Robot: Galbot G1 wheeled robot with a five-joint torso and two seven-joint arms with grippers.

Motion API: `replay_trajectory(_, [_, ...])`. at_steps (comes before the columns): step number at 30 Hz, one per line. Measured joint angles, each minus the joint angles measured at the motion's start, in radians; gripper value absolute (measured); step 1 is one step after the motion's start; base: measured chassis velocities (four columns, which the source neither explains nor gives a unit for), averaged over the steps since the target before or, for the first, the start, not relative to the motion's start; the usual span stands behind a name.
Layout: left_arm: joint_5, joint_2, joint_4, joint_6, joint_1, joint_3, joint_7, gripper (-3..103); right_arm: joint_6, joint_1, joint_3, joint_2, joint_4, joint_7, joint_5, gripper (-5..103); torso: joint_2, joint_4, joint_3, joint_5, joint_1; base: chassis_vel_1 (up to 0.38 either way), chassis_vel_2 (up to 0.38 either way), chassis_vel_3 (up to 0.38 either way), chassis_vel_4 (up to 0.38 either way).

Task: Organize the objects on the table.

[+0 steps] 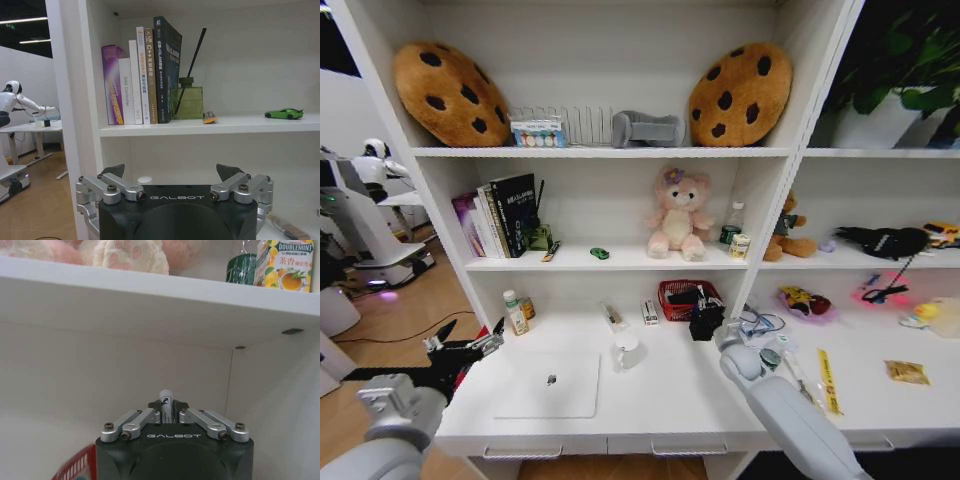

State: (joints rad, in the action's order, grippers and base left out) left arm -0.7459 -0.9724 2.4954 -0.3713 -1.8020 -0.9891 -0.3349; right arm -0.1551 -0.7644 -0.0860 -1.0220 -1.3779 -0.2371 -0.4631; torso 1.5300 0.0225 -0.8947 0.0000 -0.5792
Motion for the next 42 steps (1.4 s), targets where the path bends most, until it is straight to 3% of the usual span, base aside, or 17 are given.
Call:
replay_trajectory(2, [0.000, 0.000, 0.000, 0.000, 0.000, 0.000, 0.000, 100, -0.040, 0.053, 0.012, -0.022, 0.053, 0.015, -0.004, 12, 0.000, -0.0002, 0.000, -0.0001, 0.000, 0.000, 0.000, 0.000, 0.000])
replay_trajectory(16, [0.000, 0.000, 0.000, 0.000, 0.000, 0.000, 0.000, 100, -0.081, -0.004, -0.018, -0.067, 0.138, 0.026, 0.060, 9, 0.000, 0.0001, 0.000, 0.0000, 0.000, 0.000, 0.000, 0.000, 0.000])
replay_trajectory(25, [0.000, 0.000, 0.000, 0.000, 0.000, 0.000, 0.000, 100, -0.080, -0.013, -0.017, -0.050, 0.098, 0.036, 0.059, 47, 0.000, -0.0002, 0.000, 0.0001, 0.000, 0.000, 0.000, 0.000, 0.000])
replay_trajectory(28, [0.000, 0.000, 0.000, 0.000, 0.000, 0.000, 0.000, 100, -0.068, -0.032, -0.022, -0.033, 0.061, 0.032, 0.056, 52, 0.000, -0.0002, 0.000, 0.0001, 0.000, 0.000, 0.000, 0.000, 0.000])
replay_trajectory(30, [0.000, 0.000, 0.000, 0.000, 0.000, 0.000, 0.000, 100, 0.006, -0.114, -0.050, 0.023, -0.070, 0.017, 0.024, 63, 0.000, 0.0001, 0.000, 0.0000, 0.000, 0.000, 0.000, 0.000, 0.000])
replay_trajectory(32, [0.000, 0.000, 0.000, 0.000, 0.000, 0.000, 0.000, 100, 0.028, -0.145, -0.061, 0.039, -0.120, 0.007, 0.010, 68, 0.000, 0.0002, 0.000, -0.0001, 0.000, 0.000, 0.000, 0.000, 0.000])
replay_trajectory(33, [0.000, 0.000, 0.000, 0.000, 0.000, 0.000, 0.000, 100, 0.076, -0.233, -0.104, 0.066, -0.250, -0.034, -0.011, 74, 0.000, 0.0002, 0.000, 0.0000, 0.000, 0.000, 0.000, 0.000, 0.000])
replay_trajectory(34, [0.000, 0.000, 0.000, 0.000, 0.000, 0.000, 0.000, 100, 0.076, -0.233, -0.104, 0.066, -0.250, -0.034, -0.011, 74, 0.000, 0.0002, 0.000, 0.0000, 0.000, 0.000, 0.000, 0.000, 0.000])
replay_trajectory(36, [0.000, 0.000, 0.000, 0.000, 0.000, 0.000, 0.000, 100, 0.116, -0.393, -0.178, 0.077, -0.403, -0.073, -0.014, 84, 0.000, 0.0000, 0.000, 0.0000, 0.000, 0.000, 0.000, 0.000, 0.000])
replay_trajectory(37, [0.000, 0.000, 0.000, 0.000, 0.000, 0.000, 0.000, 100, 0.116, -0.393, -0.178, 0.077, -0.403, -0.073, -0.014, 84, 0.000, 0.0000, 0.000, 0.0000, 0.000, 0.000, 0.000, 0.000, 0.000])
replay_trajectory(40, [0.000, 0.000, 0.000, 0.000, 0.000, 0.000, 0.000, 100, 0.135, -0.600, -0.254, 0.050, -0.507, -0.094, -0.009, 98, 0.000, 0.0005, 0.000, 0.0001, 0.000, 0.000, 0.000, 0.000, 0.000])
replay_trajectory(42, [0.000, 0.000, 0.000, 0.000, 0.000, 0.000, 0.000, 100, 0.130, -0.662, -0.276, 0.032, -0.525, -0.090, 0.005, 100, 0.000, 0.0005, 0.000, -0.0001, 0.000, 0.000, 0.000, 0.000, 0.000])
